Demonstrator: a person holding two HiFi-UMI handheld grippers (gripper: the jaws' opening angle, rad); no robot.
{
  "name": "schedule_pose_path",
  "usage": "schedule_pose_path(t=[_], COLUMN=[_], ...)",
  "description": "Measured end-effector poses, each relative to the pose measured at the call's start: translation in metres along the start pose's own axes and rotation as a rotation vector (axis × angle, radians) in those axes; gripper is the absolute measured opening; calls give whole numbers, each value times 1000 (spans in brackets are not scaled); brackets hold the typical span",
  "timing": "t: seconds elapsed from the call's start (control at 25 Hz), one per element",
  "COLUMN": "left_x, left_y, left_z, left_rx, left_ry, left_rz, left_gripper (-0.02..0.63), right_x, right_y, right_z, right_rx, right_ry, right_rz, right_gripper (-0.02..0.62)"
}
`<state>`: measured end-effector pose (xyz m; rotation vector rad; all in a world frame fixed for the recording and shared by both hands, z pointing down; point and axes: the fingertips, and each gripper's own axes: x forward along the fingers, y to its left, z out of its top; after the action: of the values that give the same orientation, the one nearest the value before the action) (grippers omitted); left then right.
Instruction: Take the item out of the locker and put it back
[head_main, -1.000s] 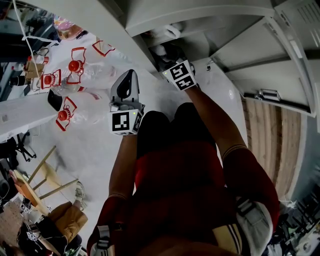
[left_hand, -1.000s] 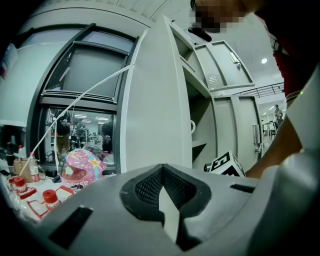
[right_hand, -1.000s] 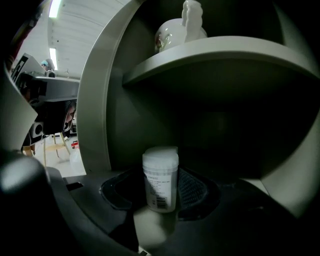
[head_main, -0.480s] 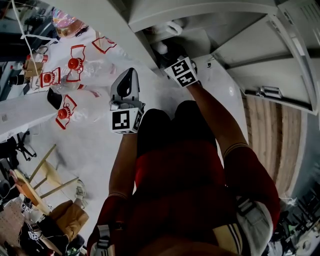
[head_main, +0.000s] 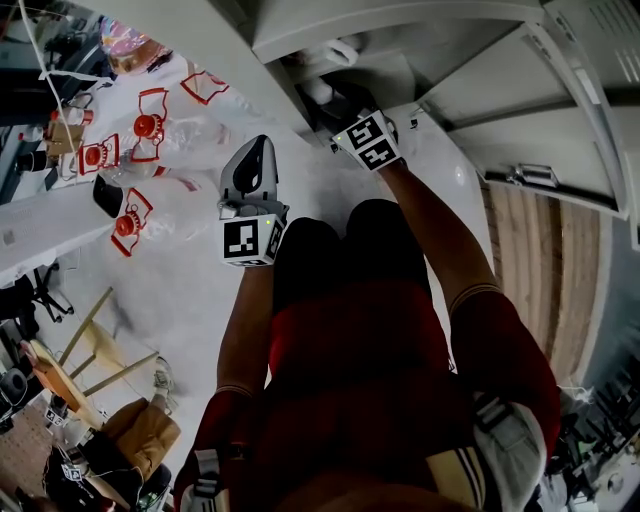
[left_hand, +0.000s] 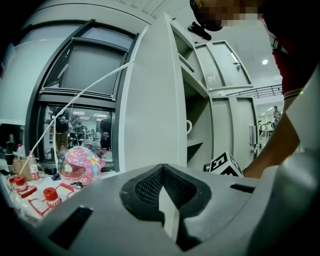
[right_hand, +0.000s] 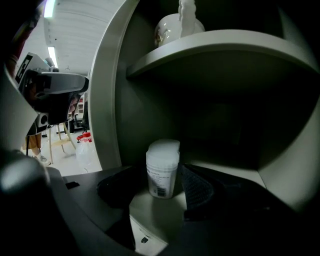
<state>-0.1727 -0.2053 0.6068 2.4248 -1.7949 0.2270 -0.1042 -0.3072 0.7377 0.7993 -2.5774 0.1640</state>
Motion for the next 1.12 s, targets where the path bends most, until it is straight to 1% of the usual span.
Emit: schedule_pose_path(t=[0.2,0.28,0.44,0.56,0.76,0.92,1.0,1.12], left_x=[0,0,-5,-11,-20,-27,-30,-36], left_y=[-6,-12,-19,-25,-32,-38,-41,-45], left_z=[9,15,32,41,69,87,99,114], left_rx=[-15,-9,-21,-15,-14,-18,-18,-21], left_ry=[21,13,30,35,17,32,24,20], left_rz=[11,-3,-1,-20,-26,-31,-37,-41], left_gripper=[6,6,6,6,6,6,6,6], right_x=[-15,-24,-44,-58,-85,-108,-120,-139], right_y=[-5,-6,-4,-1,8,17,22,27], right_z=[4,7,20,33,59,84,97,116], right_rx=[4,7,10,18,32,51,59,71], right_ry=[7,10,10,3,-20,-51,-67,-90], right_rz=[-2,-2,-4,-8,-10,-15,-18,-25], right_gripper=[255,255,255,250,205,173,149,132])
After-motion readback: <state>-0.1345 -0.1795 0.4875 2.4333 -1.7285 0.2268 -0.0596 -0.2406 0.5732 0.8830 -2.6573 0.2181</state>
